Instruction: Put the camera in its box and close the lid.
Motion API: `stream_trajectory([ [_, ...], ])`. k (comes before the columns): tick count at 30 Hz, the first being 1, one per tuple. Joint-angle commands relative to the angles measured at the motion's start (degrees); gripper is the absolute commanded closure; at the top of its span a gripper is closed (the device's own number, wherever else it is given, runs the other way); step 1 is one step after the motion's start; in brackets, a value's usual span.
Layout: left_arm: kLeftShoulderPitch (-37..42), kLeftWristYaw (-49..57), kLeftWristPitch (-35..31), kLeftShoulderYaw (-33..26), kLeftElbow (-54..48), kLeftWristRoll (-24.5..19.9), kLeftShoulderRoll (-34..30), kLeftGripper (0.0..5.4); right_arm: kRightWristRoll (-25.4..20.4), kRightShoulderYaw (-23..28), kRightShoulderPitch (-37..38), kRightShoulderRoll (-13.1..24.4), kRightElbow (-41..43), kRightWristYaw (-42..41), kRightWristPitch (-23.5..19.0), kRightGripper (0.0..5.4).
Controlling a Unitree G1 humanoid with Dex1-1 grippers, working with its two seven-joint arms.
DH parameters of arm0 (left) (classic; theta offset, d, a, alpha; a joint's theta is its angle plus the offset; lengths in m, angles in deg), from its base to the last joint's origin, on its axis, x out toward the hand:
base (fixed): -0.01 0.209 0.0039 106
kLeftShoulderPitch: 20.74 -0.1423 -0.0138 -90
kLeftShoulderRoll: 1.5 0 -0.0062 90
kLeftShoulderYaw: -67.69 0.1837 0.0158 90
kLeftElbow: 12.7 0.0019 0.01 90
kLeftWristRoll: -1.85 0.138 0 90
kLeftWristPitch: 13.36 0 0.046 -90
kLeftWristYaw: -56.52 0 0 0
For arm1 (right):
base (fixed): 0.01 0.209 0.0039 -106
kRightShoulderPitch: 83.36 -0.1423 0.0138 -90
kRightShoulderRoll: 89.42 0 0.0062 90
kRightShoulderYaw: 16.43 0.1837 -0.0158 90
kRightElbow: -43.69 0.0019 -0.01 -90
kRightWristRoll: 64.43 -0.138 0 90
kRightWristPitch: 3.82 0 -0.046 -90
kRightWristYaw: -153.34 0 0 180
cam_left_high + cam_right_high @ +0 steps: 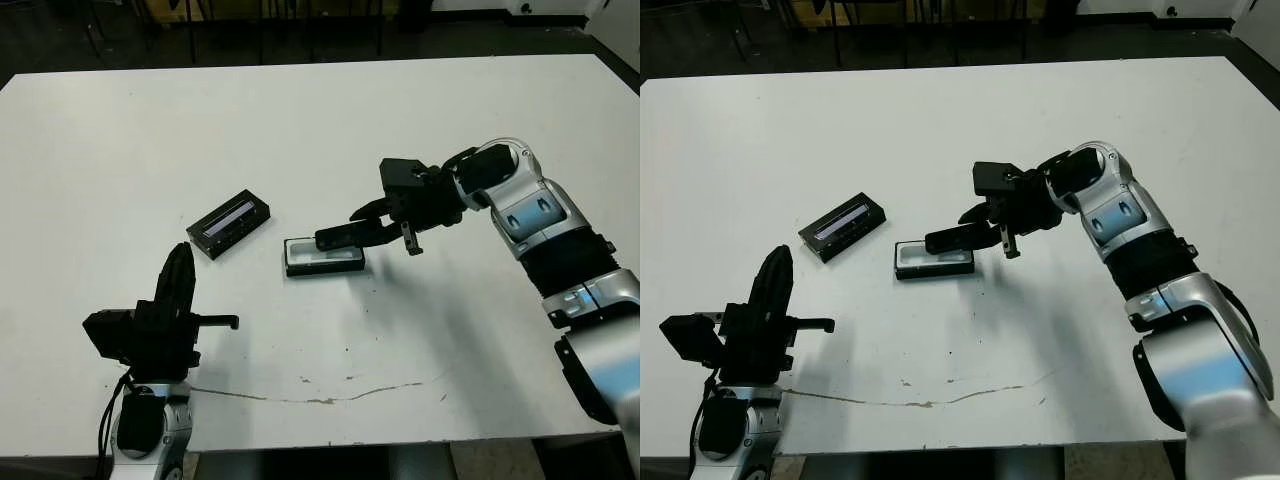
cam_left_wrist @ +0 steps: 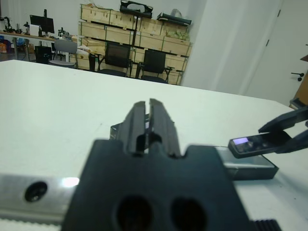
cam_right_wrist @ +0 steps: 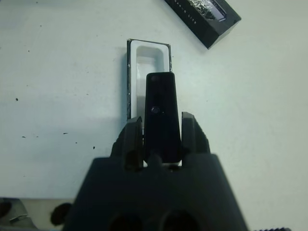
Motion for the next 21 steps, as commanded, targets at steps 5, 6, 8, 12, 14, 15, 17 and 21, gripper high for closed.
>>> stream_trajectory([
  [5, -3.07, 0.23, -0.72, -0.19, 1.17, -0.14, 0.48, 5.40, -0.54, 0.88, -1.45, -0.52, -2.20, -1.43, -0.29, 4.80],
  [6, -2.96, 0.26, -0.44, -0.18, 1.38, 0.03, 0.51, 5.40, -0.76, 1.15, -1.52, -0.52, -2.39, -1.51, -0.01, 4.80],
  [8, -2.84, 0.28, -0.10, -0.15, 1.66, 0.26, 0.52, 5.40, -1.09, 1.55, -1.56, -0.51, -2.62, -1.56, 0.16, 4.80],
  [12, -3.20, 0.69, -1.13, 0.06, 0.93, 0.54, 0.52, 5.40, -0.62, 1.70, -1.63, -0.41, -2.43, -1.32, -0.41, 4.80],
  [14, -3.21, 0.46, -1.02, 0.11, 1.02, -0.01, 0.56, 5.40, -0.49, 1.70, -1.77, -0.44, -2.59, -1.33, -0.38, 4.80],
  [15, -3.16, 0.31, -0.81, 0.11, 1.20, -0.15, 0.50, 5.40, -0.47, 1.71, -1.85, -0.48, -2.74, -1.35, -0.42, 4.80],
  [17, -3.11, 0.30, -0.33, 0.12, 1.51, 0.14, 0.38, 5.40, -0.48, 1.75, -1.86, -0.54, -2.95, -1.27, -0.15, 4.80],
  [21, -3.50, 0.49, -0.86, 0.25, 0.90, 0.26, 0.29, 5.40, -0.39, 1.50, -2.06, -0.68, -3.12, -1.63, -1.28, 4.80],
])
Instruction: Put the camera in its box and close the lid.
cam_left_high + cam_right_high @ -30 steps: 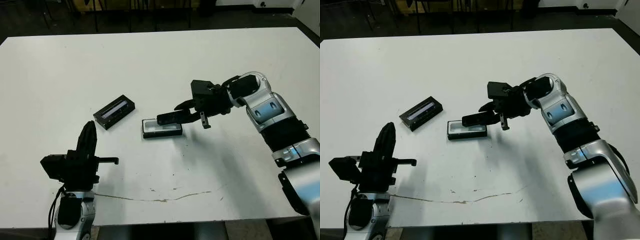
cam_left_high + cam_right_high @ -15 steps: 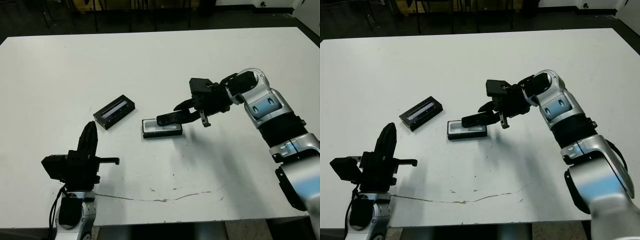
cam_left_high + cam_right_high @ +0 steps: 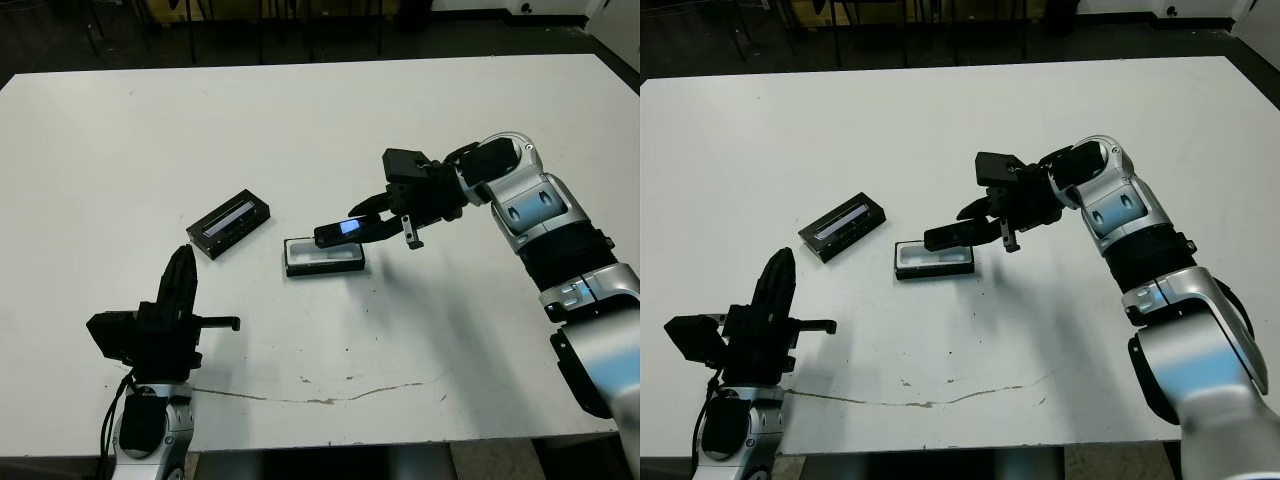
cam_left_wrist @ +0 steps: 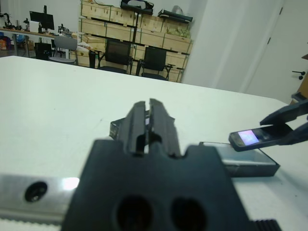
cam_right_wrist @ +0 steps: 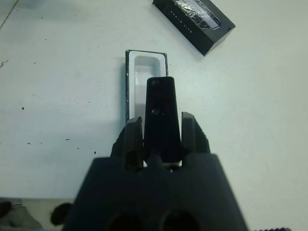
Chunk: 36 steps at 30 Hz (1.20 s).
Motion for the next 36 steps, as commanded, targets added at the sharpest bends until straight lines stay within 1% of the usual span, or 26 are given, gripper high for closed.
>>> stream_trajectory([
  [1, -3.52, 0.39, -0.93, -0.08, 0.05, 0.40, 0.24, 5.40, 0.36, -0.13, -1.10, -0.05, -1.12, -0.80, -1.43, 4.80],
  [5, -3.51, 0.28, -0.19, -0.10, 0.50, 0.35, 0.41, 5.40, -0.15, 0.13, -1.23, -0.47, -2.31, -1.56, -0.41, 4.80],
  [10, -3.36, 0.03, 0.03, -0.06, 0.85, 0.21, 0.29, 5.40, -0.29, 0.14, -1.64, -1.10, -4.00, -2.70, -0.81, 4.80],
  [15, -3.46, 0.48, -0.78, 0.11, 0.33, 0.42, 0.42, 5.40, -0.68, 0.32, -2.70, -2.37, -7.88, -5.00, -1.42, 4.80],
  [20, -3.54, 0.36, -0.69, 0.14, 0.30, 0.54, 0.27, 5.40, 0.41, 0.19, -2.96, -3.24, -10.83, -4.58, 0.76, 4.80],
  [23, -3.54, -0.07, -0.62, 0.13, 0.35, -0.57, 0.45, 5.40, 1.03, 0.01, -3.06, -3.53, -11.96, -4.22, 2.22, 4.80],
  [25, -3.56, 0.14, -0.69, 0.13, 0.23, -0.21, 0.33, 5.40, 1.27, 0.02, -3.14, -3.78, -12.83, -4.19, 2.04, 4.80],
  [32, -3.48, 0.01, 0.21, 0.04, 0.69, 0.32, 0.19, 5.40, 1.89, 0.04, -3.02, -4.49, -14.41, -3.33, 4.19, 4.80],
  [36, -3.62, 0.21, -0.55, 0.06, 0.36, 0.27, 0.19, 5.40, 2.53, -0.36, -3.29, -5.33, -14.68, -2.98, 3.66, 4.80],
])
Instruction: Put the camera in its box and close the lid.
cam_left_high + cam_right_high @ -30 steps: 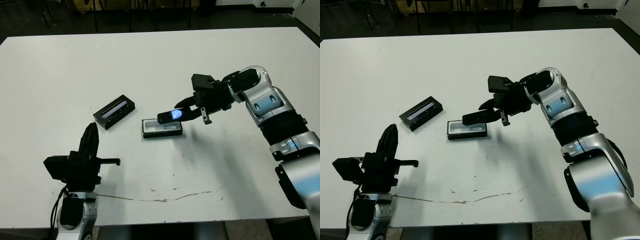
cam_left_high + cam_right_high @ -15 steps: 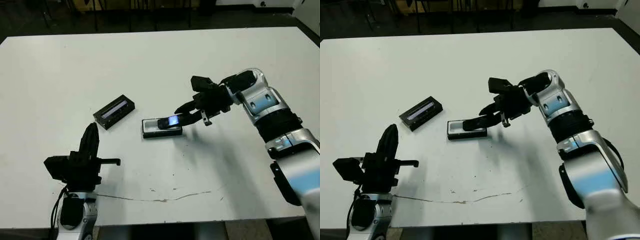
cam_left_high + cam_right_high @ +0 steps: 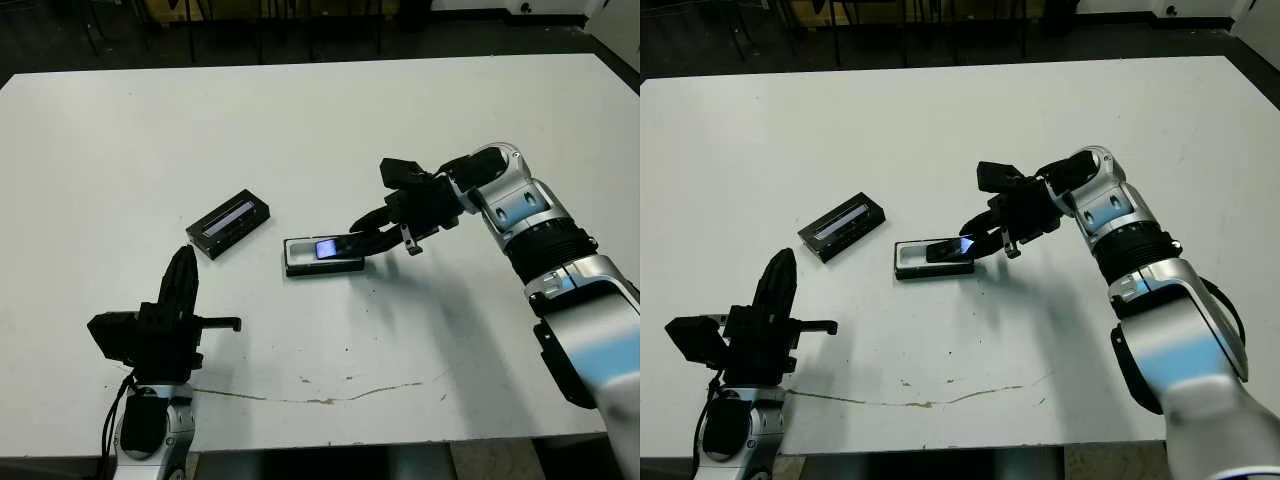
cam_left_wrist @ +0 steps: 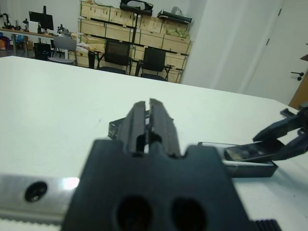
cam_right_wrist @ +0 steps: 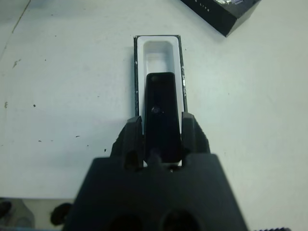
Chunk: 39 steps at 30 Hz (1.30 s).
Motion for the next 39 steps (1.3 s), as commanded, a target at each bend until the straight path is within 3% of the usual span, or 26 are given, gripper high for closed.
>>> stream_trajectory([
  [1, -3.41, -0.05, -0.82, -0.19, 0.50, -0.37, 0.23, 5.40, 1.41, -0.69, -0.51, -1.13, -0.80, 0.78, -0.79, 4.81],
  [15, -3.94, 0.26, -0.49, 0.25, 0.35, -0.59, 0.79, 5.40, 5.00, -4.59, -0.32, -7.19, 3.11, 3.34, -4.46, 4.81],
  [22, -3.94, 0.07, -0.20, 0.04, 0.62, -0.59, 0.52, 5.40, 6.72, -6.23, 0.98, -7.44, 5.99, 4.25, -7.10, 4.81],
  [27, -4.02, 0.60, -0.49, 0.25, 0.50, -0.03, 0.79, 5.40, 5.70, -4.15, 2.92, -7.02, 6.62, 7.38, -7.10, 4.81],
  [29, -4.22, 1.09, -1.25, 0.42, -0.26, 0.34, 0.81, 5.40, 5.16, -3.28, 2.51, -6.30, 6.08, 7.13, -6.13, 4.43],
  [35, -4.00, 0.77, -0.40, 0.20, 0.46, -0.14, 0.62, 5.40, 5.15, -0.39, 1.77, -1.42, 5.66, 10.06, 5.78, 3.38],
  [39, -3.83, 0.48, -0.17, 0.23, 0.77, -0.40, 0.54, 5.40, 11.41, -0.64, 4.51, 3.10, 15.64, 18.48, 3.80, 2.68],
])
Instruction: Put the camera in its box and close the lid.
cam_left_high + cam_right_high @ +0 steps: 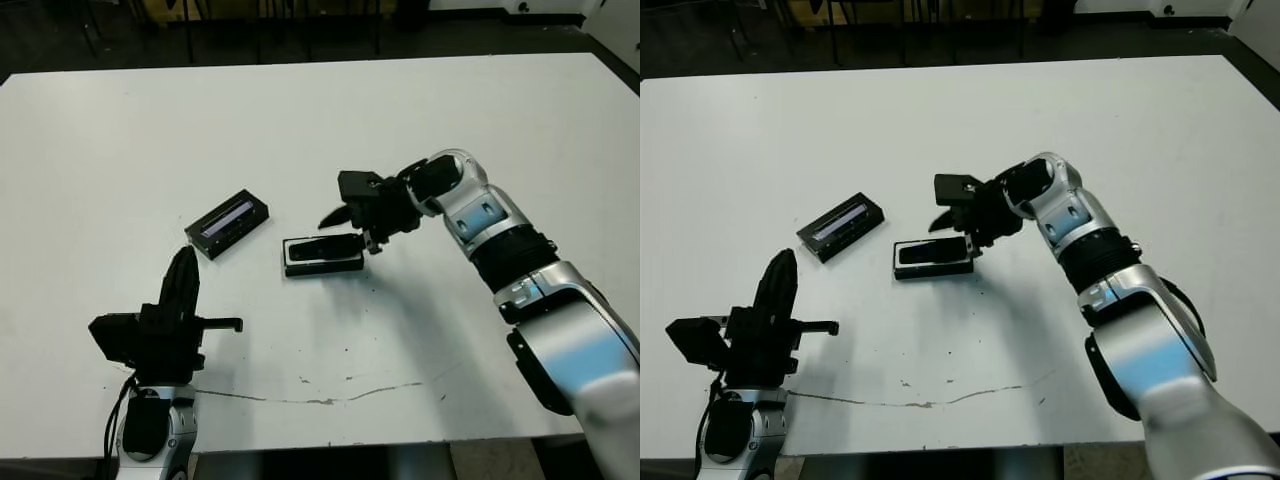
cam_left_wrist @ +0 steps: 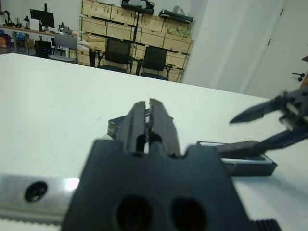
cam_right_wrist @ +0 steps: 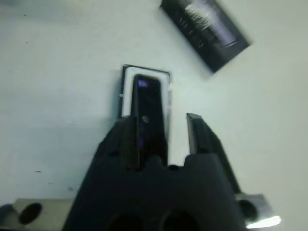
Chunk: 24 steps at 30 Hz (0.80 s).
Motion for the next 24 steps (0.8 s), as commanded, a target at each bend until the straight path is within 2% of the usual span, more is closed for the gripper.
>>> stream_trajectory([
  [1, -3.43, 0.09, -0.51, -0.30, 0.64, 0.06, 0.22, 5.40, 5.18, 0.46, 4.19, 4.75, 8.44, 7.42, -2.27, 2.51],
  [4, -3.53, 0.53, -0.99, -0.24, 0.16, 0.71, 0.16, 5.40, 3.52, 2.76, 7.93, 7.44, 13.78, 9.82, -0.03, 1.99],
  [11, -3.07, 0.20, -0.31, -0.56, 0.86, 0.31, 0.22, 5.40, -3.57, 8.70, 13.46, 13.28, 26.52, 7.62, -6.70, 0.78],
  [15, -3.10, 0.24, -0.81, -0.86, 0.50, 0.28, 0.08, 5.40, -10.99, 15.44, 17.85, 13.88, 30.55, 10.55, -9.09, 0.07],
  [18, -3.32, 0.33, -1.11, -0.89, 0.17, 0.29, 0.13, 5.40, -14.67, 18.56, 21.24, 12.45, 32.54, 14.45, -12.10, 0.02],
  [24, -3.41, 0.61, -1.80, -0.72, -0.28, 0.93, 0.05, 5.40, -17.59, 18.45, 23.90, 11.95, 34.06, 16.93, -14.23, 0.02],
])
